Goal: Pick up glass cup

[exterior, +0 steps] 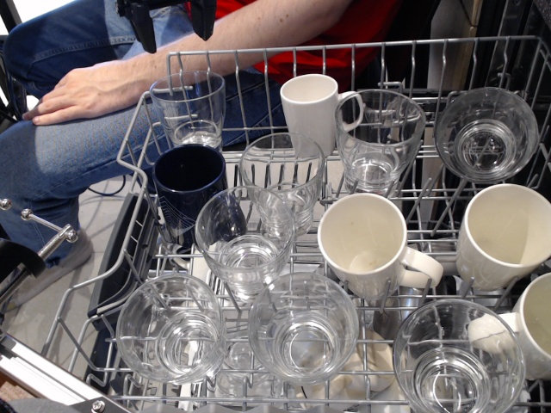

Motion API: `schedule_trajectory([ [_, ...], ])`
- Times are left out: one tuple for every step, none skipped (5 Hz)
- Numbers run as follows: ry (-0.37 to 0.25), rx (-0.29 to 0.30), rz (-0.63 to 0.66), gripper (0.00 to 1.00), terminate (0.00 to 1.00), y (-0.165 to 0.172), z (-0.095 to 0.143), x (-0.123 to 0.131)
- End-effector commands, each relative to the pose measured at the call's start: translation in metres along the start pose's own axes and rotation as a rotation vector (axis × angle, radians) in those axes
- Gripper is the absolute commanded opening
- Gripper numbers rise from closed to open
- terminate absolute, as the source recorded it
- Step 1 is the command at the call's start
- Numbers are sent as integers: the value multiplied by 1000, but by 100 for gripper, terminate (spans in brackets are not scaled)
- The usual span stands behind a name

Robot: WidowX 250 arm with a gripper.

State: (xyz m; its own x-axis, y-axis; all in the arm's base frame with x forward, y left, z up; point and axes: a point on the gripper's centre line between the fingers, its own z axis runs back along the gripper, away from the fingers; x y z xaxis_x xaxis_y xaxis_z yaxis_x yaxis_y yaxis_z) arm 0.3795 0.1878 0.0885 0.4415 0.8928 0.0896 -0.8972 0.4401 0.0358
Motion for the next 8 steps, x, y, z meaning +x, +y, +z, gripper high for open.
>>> schedule_trajectory([
  [-116, -29, 255, 100, 0, -1, 5, 11],
  [-171, 1, 395, 100, 0, -6, -8, 19],
  [-192, -50, 376, 100, 0, -8, -16, 28],
  [-183, -94, 431, 100, 0, -16, -17, 45],
  [-200, -121, 453, 100, 0, -18, -22, 60],
  [-219, -154, 491, 100, 0, -16, -31, 74],
  [-216, -196, 521, 100, 0, -8, -46, 79],
  [-210, -180, 547, 100, 0, -12, -64, 79],
])
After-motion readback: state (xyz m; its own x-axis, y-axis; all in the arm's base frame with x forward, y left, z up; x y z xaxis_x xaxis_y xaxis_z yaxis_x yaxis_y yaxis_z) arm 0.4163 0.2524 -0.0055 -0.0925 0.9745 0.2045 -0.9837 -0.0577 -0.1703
